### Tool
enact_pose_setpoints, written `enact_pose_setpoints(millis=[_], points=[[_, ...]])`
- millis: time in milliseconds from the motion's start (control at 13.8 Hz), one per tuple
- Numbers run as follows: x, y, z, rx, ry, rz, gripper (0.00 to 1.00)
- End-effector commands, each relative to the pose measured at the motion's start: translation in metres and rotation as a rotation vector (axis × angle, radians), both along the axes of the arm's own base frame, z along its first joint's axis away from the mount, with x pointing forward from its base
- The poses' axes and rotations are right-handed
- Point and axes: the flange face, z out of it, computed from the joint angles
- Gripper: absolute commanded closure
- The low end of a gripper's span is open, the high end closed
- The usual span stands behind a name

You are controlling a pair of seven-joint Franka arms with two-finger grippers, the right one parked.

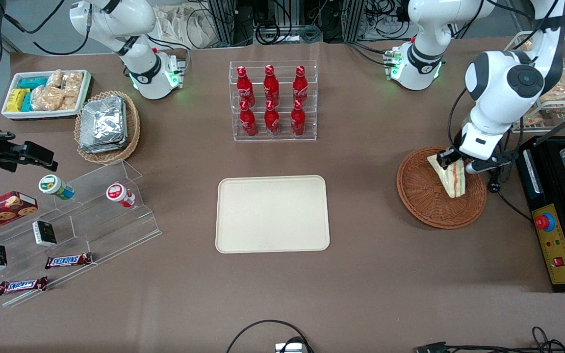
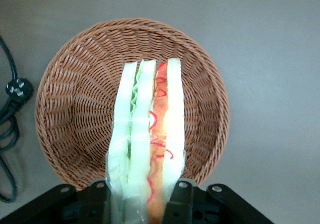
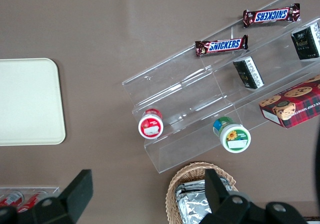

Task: Place sandwich from basket to tray
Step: 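Close the left gripper on the sandwich and lift it from the basket, then carry the sandwich with the left gripper over the beige tray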

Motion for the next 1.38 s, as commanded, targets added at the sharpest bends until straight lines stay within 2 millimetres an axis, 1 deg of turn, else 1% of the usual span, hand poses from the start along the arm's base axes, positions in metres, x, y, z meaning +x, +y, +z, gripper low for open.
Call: enact_pose_setpoints(millis=[0,145,291,364,509,727,873,1018,1236,1309], points=[[0.015,-0.012,0.04,0.017,0.021,-0.121,0.75],[0.025,-0.032,0.063,0.022,0.032,-0.193,0.75],[0.037,-0.062,0.081,0.024,0.047,-0.263,0.75],[0.041,-0.073,0.089,0.024,0.041,-0.283,0.75],[0.045,-0.097,0.095,0.021,0.027,-0.325,0.75],[0.056,-0.138,0.098,0.004,0.015,-0.392,0.75],[0.066,-0.159,0.098,-0.018,0.01,-0.411,0.75],[0.074,-0.179,0.094,-0.002,0.005,-0.394,0.75],[0.092,-0.223,0.083,0.022,-0.001,-0.332,0.75],[0.094,-0.24,0.082,0.029,0.006,-0.328,0.75]])
